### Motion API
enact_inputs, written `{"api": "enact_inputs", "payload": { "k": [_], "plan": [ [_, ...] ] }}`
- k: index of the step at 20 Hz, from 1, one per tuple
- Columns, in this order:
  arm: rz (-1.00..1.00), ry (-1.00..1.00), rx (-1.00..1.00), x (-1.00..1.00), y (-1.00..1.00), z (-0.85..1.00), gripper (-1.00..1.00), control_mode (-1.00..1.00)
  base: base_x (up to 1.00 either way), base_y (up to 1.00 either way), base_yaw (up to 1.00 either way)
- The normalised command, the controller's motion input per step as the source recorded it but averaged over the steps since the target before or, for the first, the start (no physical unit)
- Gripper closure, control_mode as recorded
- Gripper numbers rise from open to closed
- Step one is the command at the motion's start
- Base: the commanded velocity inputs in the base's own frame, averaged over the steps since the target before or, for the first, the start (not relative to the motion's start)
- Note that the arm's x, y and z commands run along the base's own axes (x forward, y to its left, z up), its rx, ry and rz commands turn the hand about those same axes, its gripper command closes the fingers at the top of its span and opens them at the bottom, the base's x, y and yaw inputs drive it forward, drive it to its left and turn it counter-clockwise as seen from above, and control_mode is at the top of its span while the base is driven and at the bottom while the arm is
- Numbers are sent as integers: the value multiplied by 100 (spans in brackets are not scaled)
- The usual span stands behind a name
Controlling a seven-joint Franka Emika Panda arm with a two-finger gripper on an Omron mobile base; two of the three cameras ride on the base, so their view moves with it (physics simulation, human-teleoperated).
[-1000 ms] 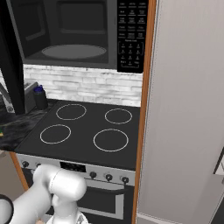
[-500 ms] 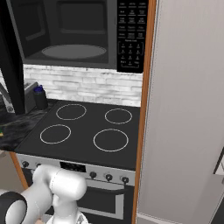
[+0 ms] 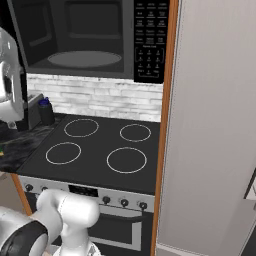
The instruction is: Place the sponge inside the microwave to prepare for sanitizing.
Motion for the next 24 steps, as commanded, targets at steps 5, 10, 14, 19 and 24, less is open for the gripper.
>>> {"api": "enact_inputs", "payload": {
  "k": [5,10,14,19,24],
  "plan": [
    [4,0,38,41,-55,0,-100,-100,0,0,0],
    [13,0,23,54,-14,-6,-100,-100,0,0,0],
    [12,0,2,74,31,-14,-100,-100,0,0,0],
    [10,0,1,76,16,-2,-100,-100,0,0,0],
    [5,5,13,88,-3,0,-100,-100,0,0,0]
  ]
}}
